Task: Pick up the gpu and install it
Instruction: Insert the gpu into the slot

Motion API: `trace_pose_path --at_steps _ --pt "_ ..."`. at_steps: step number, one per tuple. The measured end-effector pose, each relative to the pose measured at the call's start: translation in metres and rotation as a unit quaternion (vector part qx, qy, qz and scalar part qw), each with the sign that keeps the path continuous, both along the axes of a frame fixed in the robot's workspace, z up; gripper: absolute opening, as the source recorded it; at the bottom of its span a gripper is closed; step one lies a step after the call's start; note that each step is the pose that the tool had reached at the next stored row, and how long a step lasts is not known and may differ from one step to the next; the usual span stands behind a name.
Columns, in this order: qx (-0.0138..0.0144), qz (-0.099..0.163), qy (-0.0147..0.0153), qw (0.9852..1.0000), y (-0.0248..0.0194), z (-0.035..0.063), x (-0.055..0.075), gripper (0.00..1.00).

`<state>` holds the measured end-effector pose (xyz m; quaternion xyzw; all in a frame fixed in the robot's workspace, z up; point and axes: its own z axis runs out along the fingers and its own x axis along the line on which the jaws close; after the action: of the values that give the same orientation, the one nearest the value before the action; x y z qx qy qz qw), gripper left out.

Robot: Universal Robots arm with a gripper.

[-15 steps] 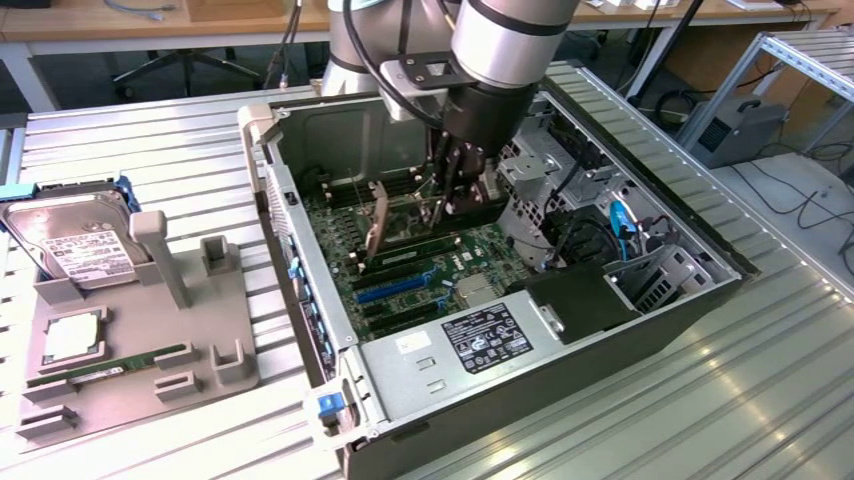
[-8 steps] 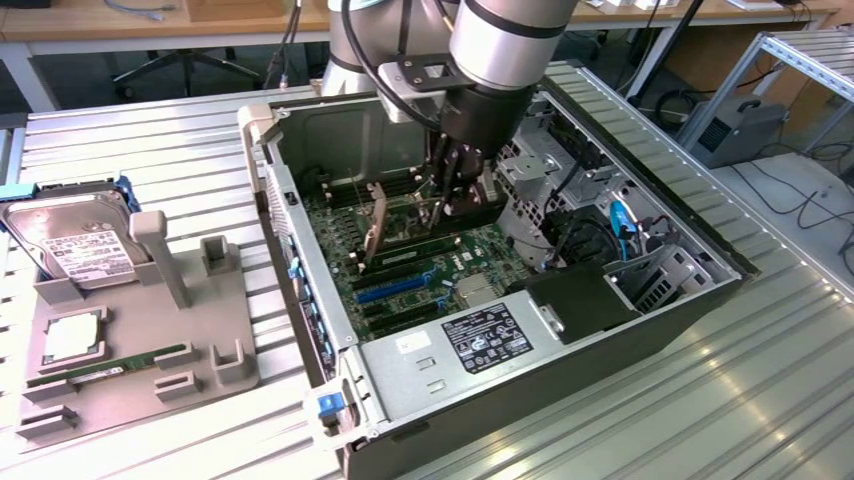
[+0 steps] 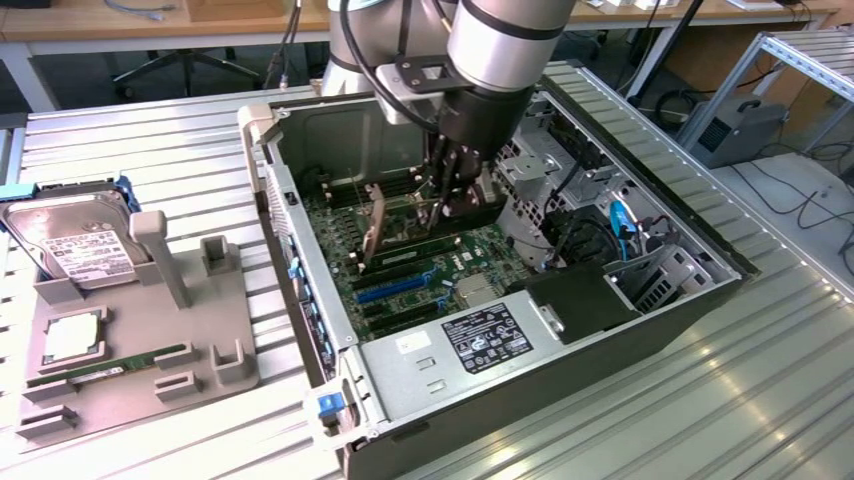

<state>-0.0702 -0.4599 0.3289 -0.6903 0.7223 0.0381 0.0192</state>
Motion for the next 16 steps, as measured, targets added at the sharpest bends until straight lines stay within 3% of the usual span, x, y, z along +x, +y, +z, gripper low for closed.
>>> trace_pose_path --at_steps 16 --pt "0.0000 0.000 0.0000 1.0000 -0.0008 -0.0022 -0.0060 0.27"
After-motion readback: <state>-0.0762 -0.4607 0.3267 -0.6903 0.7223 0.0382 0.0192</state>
